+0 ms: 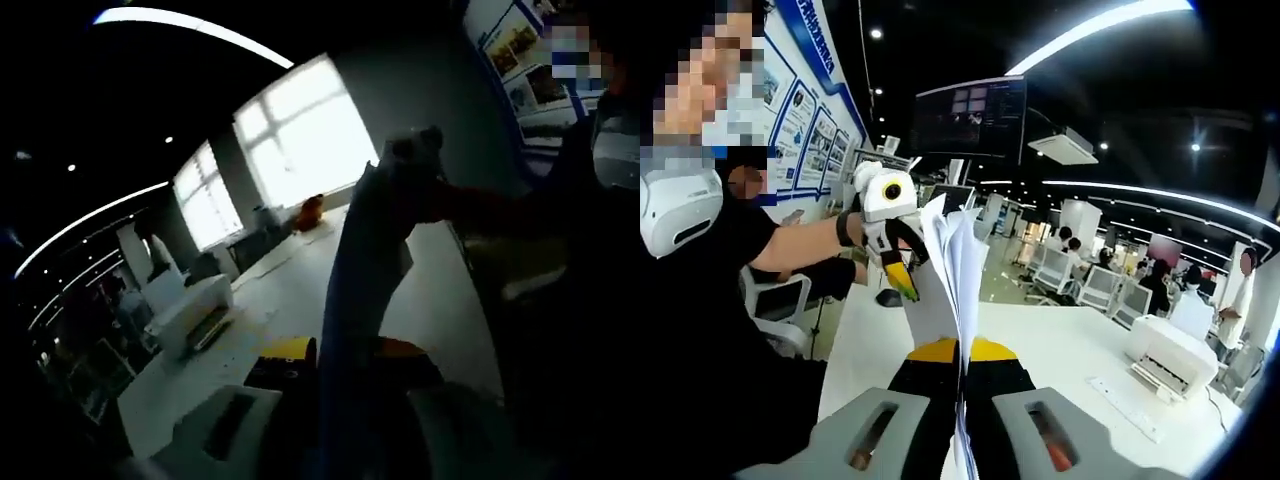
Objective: Organize the stack of printing papers by aligning and flattening the scattered papers on the table
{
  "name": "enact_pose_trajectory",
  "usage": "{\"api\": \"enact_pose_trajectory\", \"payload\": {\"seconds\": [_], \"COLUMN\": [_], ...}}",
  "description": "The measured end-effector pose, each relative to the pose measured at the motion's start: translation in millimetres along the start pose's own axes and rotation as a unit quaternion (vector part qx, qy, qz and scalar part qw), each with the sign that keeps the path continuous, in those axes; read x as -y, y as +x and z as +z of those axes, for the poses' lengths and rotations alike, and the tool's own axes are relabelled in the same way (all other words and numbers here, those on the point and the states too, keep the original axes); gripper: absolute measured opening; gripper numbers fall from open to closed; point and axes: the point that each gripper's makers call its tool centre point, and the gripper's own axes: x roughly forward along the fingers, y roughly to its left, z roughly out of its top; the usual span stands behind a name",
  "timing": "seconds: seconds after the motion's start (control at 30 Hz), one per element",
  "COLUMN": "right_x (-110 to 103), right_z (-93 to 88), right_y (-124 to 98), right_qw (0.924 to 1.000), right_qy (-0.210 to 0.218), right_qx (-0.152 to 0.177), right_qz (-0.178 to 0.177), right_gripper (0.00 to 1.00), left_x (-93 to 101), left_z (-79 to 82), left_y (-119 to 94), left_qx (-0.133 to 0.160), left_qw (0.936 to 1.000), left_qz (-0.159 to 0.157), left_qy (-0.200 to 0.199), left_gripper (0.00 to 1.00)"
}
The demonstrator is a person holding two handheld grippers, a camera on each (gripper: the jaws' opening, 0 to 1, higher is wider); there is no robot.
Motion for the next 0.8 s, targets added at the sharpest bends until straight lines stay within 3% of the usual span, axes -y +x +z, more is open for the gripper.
{"api": "enact_pose_trajectory", "payload": {"seconds": [0.07,0.37,0.5,0.63,0.73,0.8], "right_x": [-0.9,1.7,6.2,11.7,17.9,24.9], "right_z": [0.8,-1.1,1.8,4.5,5.4,6.2], "right_y": [1.4,2.5,0.1,-3.7,-4.4,-4.3], "right_qw": [1.0000,0.9998,0.9994,0.9988,0.9981,0.9972], "right_qy": [0.005,0.015,0.022,0.031,0.043,0.047], "right_qx": [0.004,0.007,0.023,0.038,0.043,0.051], "right_qz": [0.006,0.012,0.013,0.006,-0.006,-0.028], "right_gripper": [0.00,0.00,0.01,0.15,0.21,0.27], "left_x": [1.6,0.6,1.1,2.2,2.2,5.1], "left_z": [-1.9,-4.6,-3.6,-5.7,-5.8,-2.2], "left_y": [1.4,1.0,1.7,1.5,0.8,-1.3], "left_qx": [-0.001,0.013,0.032,0.031,0.036,0.047], "left_qw": [1.0000,0.9995,0.9967,0.9935,0.9922,0.9899], "left_qz": [-0.001,0.010,0.011,0.002,0.000,-0.008], "left_qy": [0.000,-0.027,-0.074,-0.110,-0.119,-0.134], "left_gripper": [0.06,0.05,0.05,0.05,0.05,0.05]}}
